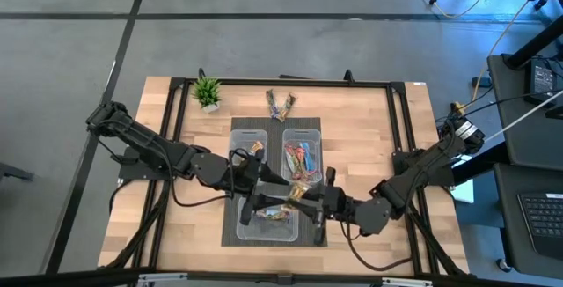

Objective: Pick and place Granola Bars by type
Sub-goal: Put the bottom yellow granola bar into the top left transparent bin

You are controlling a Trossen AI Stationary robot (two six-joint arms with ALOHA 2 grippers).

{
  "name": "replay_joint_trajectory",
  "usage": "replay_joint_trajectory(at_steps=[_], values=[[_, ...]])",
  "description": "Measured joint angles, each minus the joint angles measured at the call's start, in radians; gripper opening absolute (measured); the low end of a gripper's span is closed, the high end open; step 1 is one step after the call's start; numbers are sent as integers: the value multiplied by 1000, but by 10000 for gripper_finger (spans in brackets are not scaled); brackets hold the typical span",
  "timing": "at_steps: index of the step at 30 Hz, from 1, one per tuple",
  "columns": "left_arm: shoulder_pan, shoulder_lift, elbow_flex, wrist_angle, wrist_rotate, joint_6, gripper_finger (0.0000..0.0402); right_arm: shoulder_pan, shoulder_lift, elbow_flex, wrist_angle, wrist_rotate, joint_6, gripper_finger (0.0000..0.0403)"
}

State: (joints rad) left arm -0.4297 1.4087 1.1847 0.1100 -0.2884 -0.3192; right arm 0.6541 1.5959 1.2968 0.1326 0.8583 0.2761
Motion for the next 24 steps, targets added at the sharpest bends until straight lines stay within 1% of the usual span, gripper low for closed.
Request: replay_joint_trajectory(at_steps=[9,14,18,22,24], values=[[2,0,0,-1,-6,-9,228,-64,20,0,-2,-124,35,92],[2,0,0,-1,-8,-9,225,-83,24,0,0,-131,33,92],[8,0,0,-2,-8,40,203,-84,24,0,0,-131,33,92],[36,0,0,-1,-4,30,168,-85,24,0,-1,-130,34,92],[49,0,0,-1,22,28,149,-85,24,-1,-1,-126,34,92]])
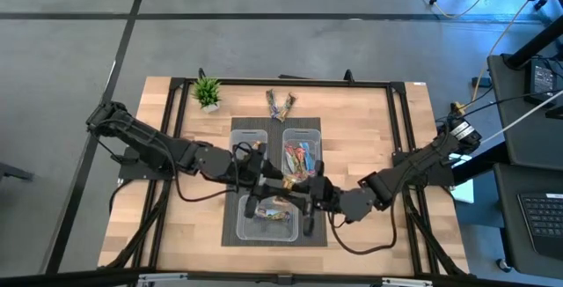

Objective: Pick and place Granola Bars by type
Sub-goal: Put the bottom yellow granola bar into the top left transparent bin

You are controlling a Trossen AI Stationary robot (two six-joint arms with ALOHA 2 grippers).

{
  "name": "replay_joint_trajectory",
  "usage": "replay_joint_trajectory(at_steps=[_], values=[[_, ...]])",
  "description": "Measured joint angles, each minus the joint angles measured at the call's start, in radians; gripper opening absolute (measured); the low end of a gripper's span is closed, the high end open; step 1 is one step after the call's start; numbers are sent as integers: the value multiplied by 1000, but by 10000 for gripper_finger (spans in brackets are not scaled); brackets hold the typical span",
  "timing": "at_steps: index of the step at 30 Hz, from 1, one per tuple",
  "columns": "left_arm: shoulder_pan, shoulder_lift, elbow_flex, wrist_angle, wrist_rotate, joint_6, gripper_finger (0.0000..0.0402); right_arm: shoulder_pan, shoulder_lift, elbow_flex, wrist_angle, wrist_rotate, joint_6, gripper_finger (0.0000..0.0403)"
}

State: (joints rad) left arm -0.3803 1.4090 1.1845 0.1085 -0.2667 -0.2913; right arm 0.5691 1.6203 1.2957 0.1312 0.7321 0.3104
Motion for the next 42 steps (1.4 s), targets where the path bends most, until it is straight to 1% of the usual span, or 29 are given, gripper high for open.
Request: replay_joint_trajectory(at_steps=[4,9,13,18,21,24,27,29,31,34,39,42], values=[[18,0,0,0,60,-2,116,0,0,0,-1,-1,-1,92],[18,0,0,-5,68,-2,91,0,0,0,-4,-24,-11,97],[18,0,0,-9,85,-2,89,0,0,0,-18,-55,1,126],[20,-5,0,-58,76,-1,89,0,-11,-1,-122,-65,27,179],[31,-11,0,-143,75,-1,89,1,-50,-1,-259,-79,101,201],[52,-12,0,-258,61,-17,88,1,-93,-1,-434,-77,265,213],[77,-13,0,-415,-7,-29,88,-17,-117,-1,-576,-66,433,216],[100,-13,0,-524,-74,-28,88,-36,-120,-1,-634,-46,503,216],[129,-13,0,-628,-129,-29,88,-57,-120,-1,-668,-46,520,217],[186,-11,0,-713,-149,-91,88,-93,-120,-1,-694,-49,518,217],[294,14,0,-794,-84,-257,88,-190,-120,0,-716,-55,470,217],[340,42,0,-857,-45,-341,88,-279,-120,0,-760,-125,470,217]])
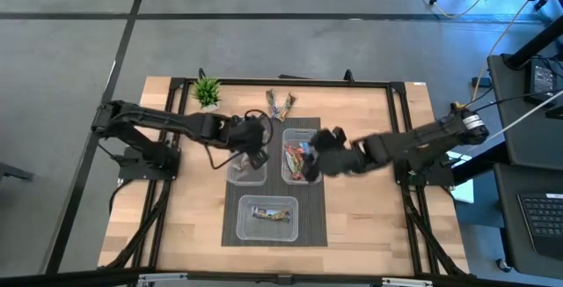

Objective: Pick and place Granola Bars by type
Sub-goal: Put the bottom yellow granola bar into the top left transparent bin

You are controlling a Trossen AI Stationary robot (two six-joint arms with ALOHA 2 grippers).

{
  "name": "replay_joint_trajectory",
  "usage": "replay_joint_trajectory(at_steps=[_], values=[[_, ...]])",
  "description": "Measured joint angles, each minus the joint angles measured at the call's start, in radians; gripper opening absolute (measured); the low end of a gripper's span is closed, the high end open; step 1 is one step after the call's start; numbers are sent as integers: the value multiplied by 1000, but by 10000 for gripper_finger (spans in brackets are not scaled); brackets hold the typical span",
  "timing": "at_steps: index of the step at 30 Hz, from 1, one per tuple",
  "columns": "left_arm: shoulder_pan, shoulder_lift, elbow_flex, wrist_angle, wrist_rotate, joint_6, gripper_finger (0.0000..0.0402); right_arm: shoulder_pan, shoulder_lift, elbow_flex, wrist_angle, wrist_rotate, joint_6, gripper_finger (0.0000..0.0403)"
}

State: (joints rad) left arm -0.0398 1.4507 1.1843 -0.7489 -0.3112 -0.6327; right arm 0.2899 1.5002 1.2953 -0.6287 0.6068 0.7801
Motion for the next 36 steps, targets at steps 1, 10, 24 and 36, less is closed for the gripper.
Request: replay_joint_trajectory(at_steps=[1,10,24,36], values=[[10,12,0,0,3,-24,88,-32,0,0,-16,-26,-3,217],[61,148,0,-4,2,-88,88,-292,0,0,-68,-260,-166,217],[128,337,0,-11,-1,-97,88,-449,0,0,-67,-323,-372,217],[124,347,0,-6,-8,-90,117,-464,0,0,-4,-350,-373,217]])
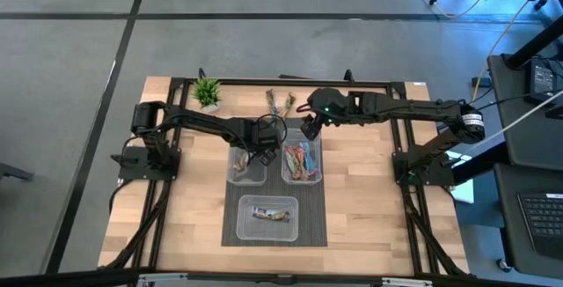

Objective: Pick and place Granola Bars by type
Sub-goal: Put the bottom yellow granola bar into the top left transparent bin, then put the blue granola bar into the bottom transparent bin

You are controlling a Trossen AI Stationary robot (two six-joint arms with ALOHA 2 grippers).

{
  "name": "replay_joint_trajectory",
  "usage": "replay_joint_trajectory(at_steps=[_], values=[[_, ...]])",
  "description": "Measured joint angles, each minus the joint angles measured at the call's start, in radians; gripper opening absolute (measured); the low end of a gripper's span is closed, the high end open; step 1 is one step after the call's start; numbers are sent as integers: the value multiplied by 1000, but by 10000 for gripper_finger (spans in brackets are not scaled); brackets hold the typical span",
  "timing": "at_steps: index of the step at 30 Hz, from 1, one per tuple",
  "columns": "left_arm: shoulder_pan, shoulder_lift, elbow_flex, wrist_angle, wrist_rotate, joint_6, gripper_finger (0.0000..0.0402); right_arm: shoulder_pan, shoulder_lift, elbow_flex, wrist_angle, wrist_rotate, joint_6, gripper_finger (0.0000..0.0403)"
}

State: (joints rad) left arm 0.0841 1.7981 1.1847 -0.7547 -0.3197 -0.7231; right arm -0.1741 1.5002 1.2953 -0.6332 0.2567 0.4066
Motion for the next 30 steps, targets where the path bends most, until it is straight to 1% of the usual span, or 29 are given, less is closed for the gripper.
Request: replay_joint_trajectory(at_steps=[5,9,13,17,21,23,26,28,30], values=[[0,-3,0,-5,1,-7,160,0,0,0,1,-7,-34,217],[5,-55,2,-19,17,-15,181,0,0,0,-1,-7,-49,217],[24,-141,23,-10,-10,-49,188,-2,0,0,-7,-8,-49,217],[59,-219,28,41,-55,-50,189,-8,0,0,-28,-7,-49,217],[90,-282,29,110,-58,-50,187,-12,0,0,-84,-7,-45,217],[121,-292,29,168,-27,-42,189,-12,0,0,-121,-7,-44,217],[188,-290,29,245,52,-26,188,-12,0,0,-141,-7,-44,217],[236,-269,31,296,117,-18,186,-13,0,0,-144,-2,-44,217],[280,-235,30,316,136,-18,183,-16,0,0,-144,4,-45,217]])
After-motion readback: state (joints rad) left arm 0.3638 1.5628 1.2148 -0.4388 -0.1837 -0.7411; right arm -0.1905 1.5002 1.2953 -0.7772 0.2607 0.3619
